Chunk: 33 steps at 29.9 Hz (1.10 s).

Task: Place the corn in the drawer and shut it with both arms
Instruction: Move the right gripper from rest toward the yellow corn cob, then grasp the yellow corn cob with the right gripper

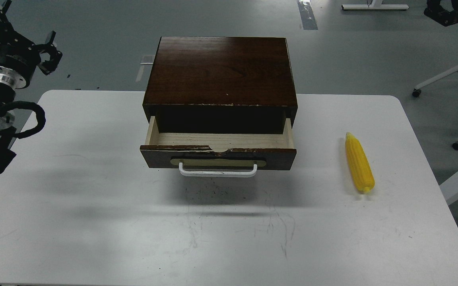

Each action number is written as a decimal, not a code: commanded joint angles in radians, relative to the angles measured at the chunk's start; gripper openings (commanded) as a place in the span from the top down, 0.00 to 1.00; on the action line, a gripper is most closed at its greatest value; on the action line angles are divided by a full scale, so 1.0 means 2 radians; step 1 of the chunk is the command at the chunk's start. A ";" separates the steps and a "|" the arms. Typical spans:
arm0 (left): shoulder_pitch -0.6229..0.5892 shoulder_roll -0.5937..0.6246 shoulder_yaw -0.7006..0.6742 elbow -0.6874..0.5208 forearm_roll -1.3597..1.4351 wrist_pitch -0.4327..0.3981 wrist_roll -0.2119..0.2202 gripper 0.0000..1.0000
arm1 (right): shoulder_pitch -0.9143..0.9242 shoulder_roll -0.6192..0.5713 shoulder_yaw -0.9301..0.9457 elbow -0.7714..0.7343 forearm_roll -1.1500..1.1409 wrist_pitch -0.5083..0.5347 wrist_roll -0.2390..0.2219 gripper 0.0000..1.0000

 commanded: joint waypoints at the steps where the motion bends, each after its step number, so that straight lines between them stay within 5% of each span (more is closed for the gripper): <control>1: 0.003 0.000 0.013 -0.001 0.001 0.000 -0.001 0.02 | 0.040 0.002 -0.051 0.019 -0.052 -0.001 -0.027 0.00; 14: 0.005 0.011 0.015 -0.001 -0.001 0.000 -0.002 0.02 | 0.127 0.039 -0.289 0.051 -0.193 0.000 -0.039 0.00; 18: 0.006 0.012 0.015 -0.001 -0.001 0.000 -0.002 0.02 | 0.134 0.033 -0.358 0.111 -0.234 -0.001 -0.075 0.00; 33: 0.012 0.025 0.014 -0.001 -0.006 0.000 -0.005 0.02 | 0.041 0.074 -0.407 0.106 -0.243 -0.006 -0.087 0.00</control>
